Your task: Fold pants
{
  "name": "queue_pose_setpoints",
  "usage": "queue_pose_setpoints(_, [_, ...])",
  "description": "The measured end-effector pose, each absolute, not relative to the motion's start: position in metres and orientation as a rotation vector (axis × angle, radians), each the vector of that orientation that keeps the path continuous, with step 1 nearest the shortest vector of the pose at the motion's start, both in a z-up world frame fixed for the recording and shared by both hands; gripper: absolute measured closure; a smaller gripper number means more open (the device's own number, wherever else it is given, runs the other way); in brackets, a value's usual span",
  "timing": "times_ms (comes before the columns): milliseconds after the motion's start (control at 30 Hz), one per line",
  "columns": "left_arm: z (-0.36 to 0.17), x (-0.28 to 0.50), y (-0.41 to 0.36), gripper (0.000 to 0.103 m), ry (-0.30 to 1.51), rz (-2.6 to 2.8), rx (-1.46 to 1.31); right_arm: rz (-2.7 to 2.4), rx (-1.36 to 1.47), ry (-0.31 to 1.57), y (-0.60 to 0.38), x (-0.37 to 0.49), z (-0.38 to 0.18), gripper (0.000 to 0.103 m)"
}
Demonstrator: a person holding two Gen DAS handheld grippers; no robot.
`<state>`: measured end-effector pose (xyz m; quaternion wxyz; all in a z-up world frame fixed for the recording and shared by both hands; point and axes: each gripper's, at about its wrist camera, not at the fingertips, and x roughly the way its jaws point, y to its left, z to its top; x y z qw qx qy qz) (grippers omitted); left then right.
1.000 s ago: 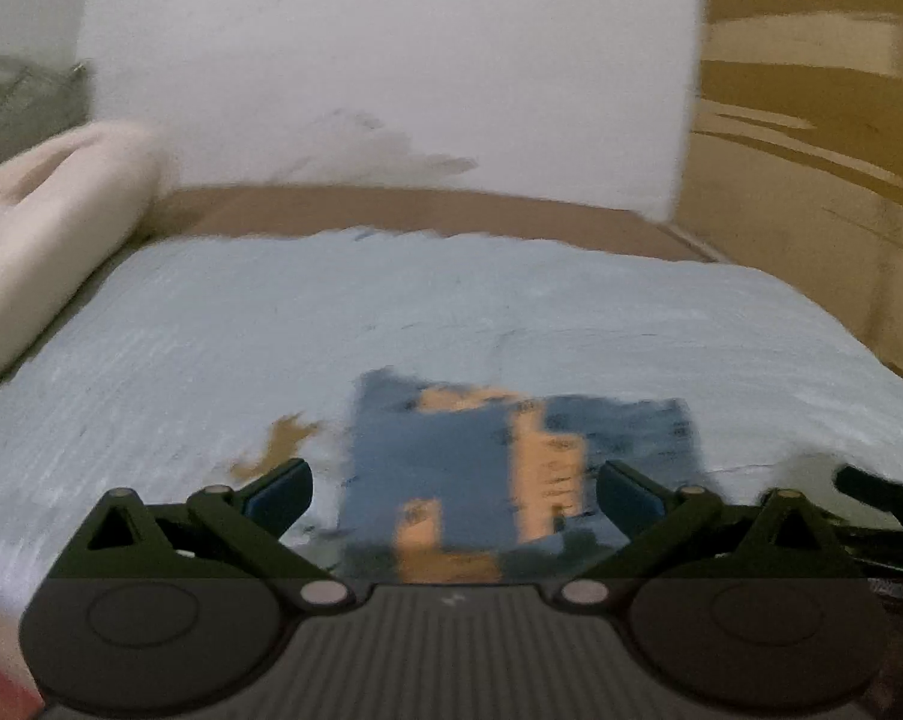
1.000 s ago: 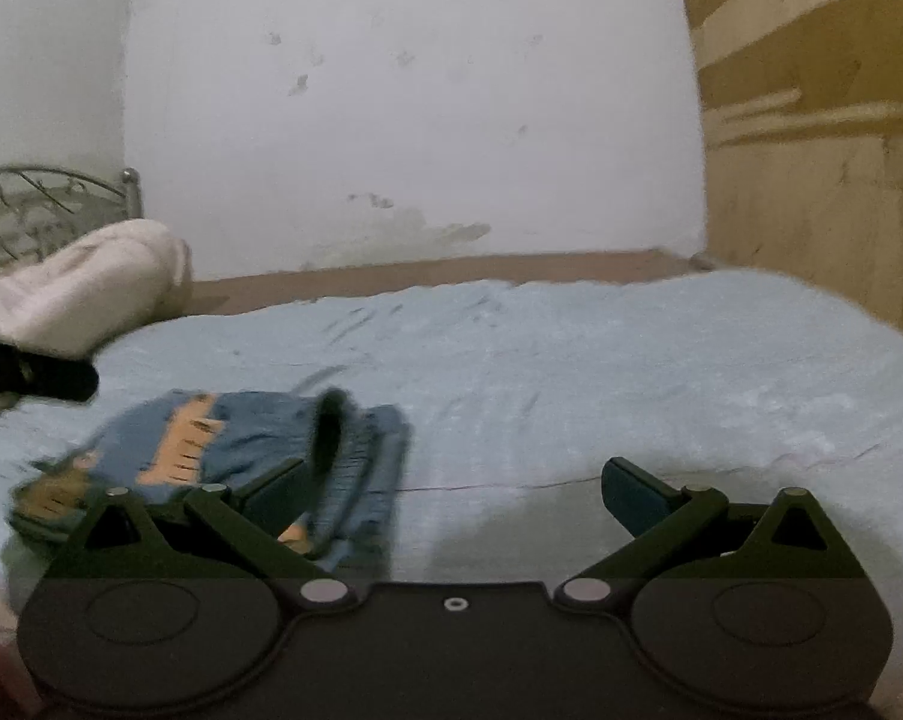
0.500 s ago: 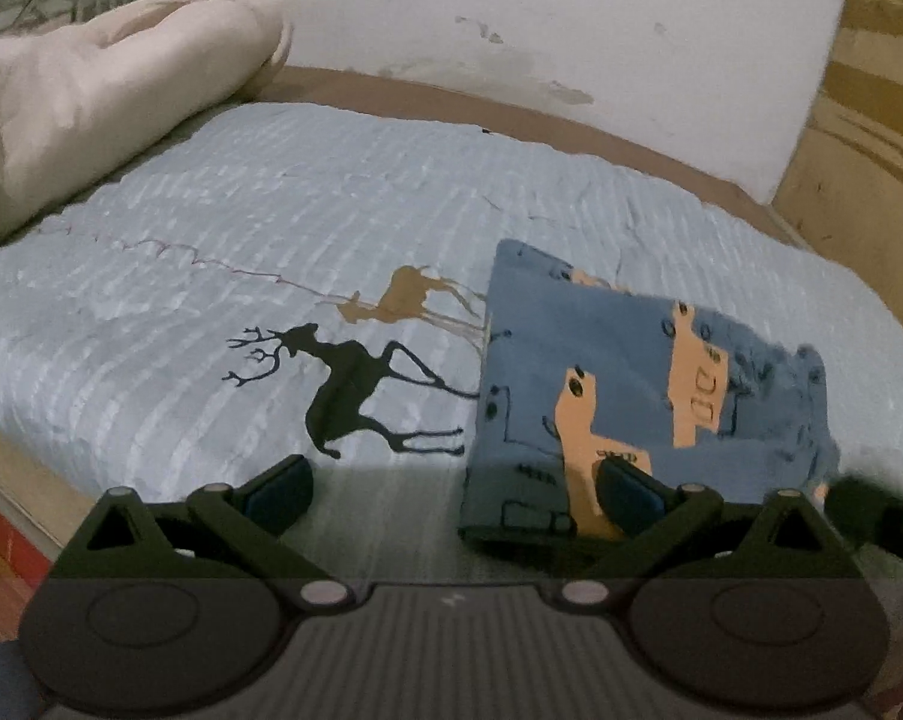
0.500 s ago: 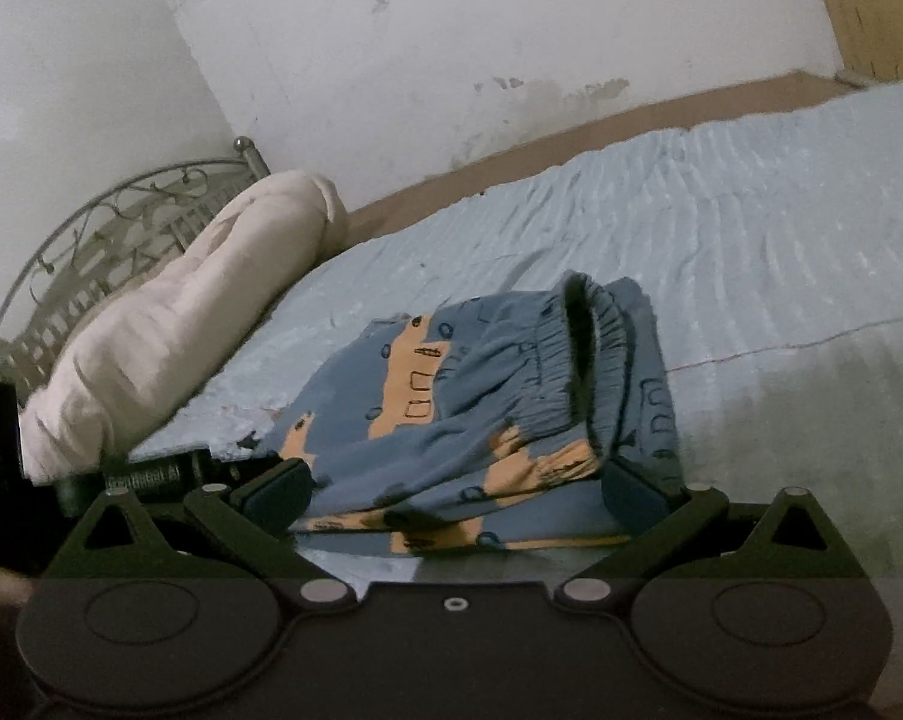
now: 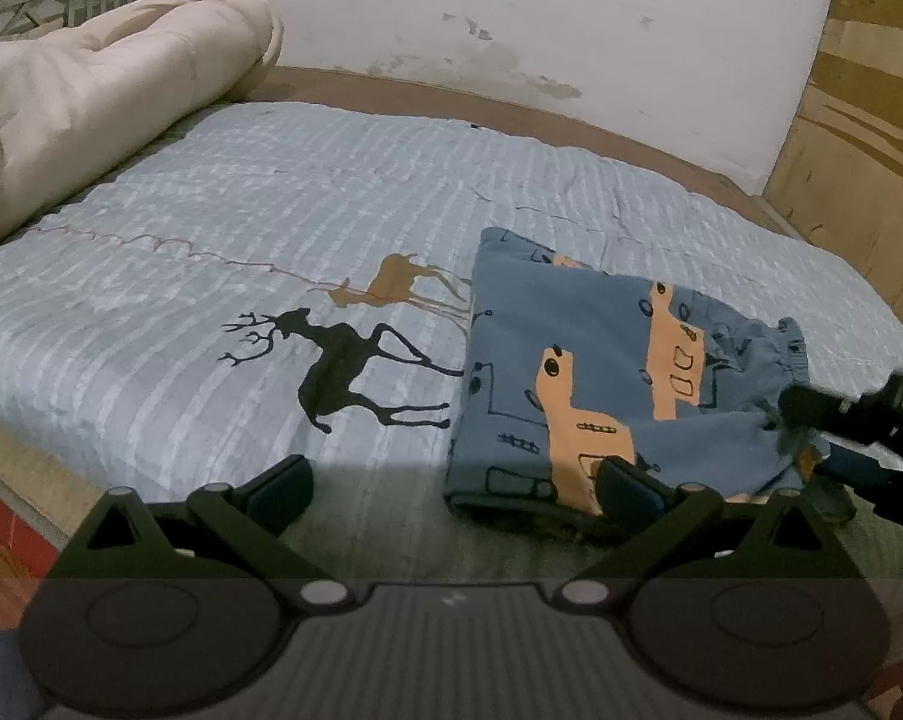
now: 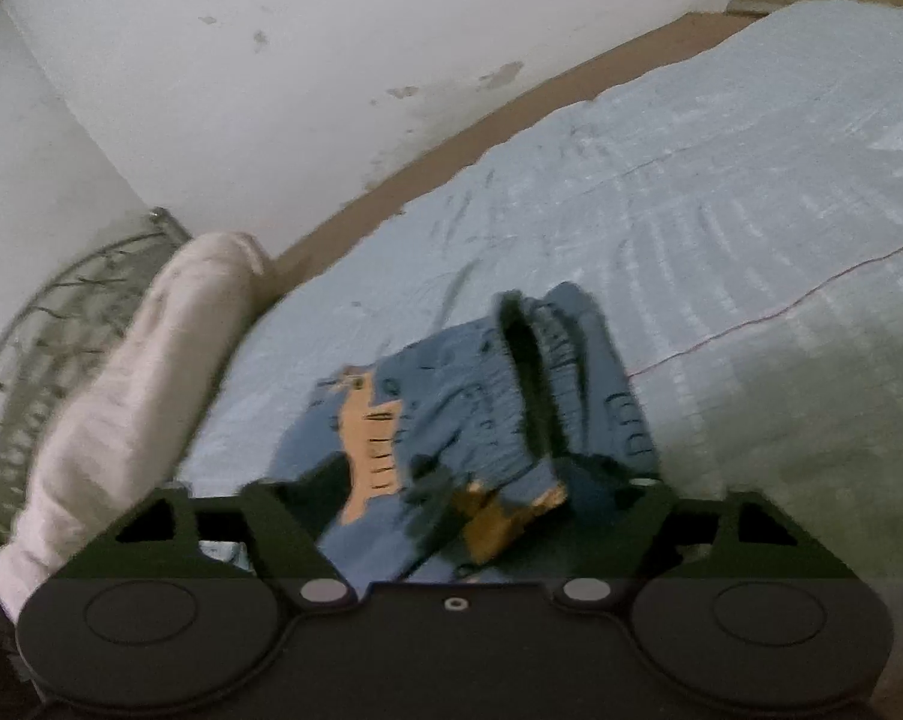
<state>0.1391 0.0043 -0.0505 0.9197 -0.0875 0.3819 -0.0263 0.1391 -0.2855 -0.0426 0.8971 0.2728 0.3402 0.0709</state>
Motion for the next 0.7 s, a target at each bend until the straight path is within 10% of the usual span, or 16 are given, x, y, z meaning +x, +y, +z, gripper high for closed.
queue_pose_setpoints(133, [-0.049, 0.137, 0.004, 0.001, 0.787, -0.053, -0.186, 0.082, 0.549, 0.705, -0.290, 0.137, -0.046, 0.069])
queue_pose_setpoints(700, [-0.044, 0.136, 0.006, 0.001, 0.800, -0.058, -0.189, 0.092, 0.440, 0.668, -0.296, 0.103, -0.037, 0.083])
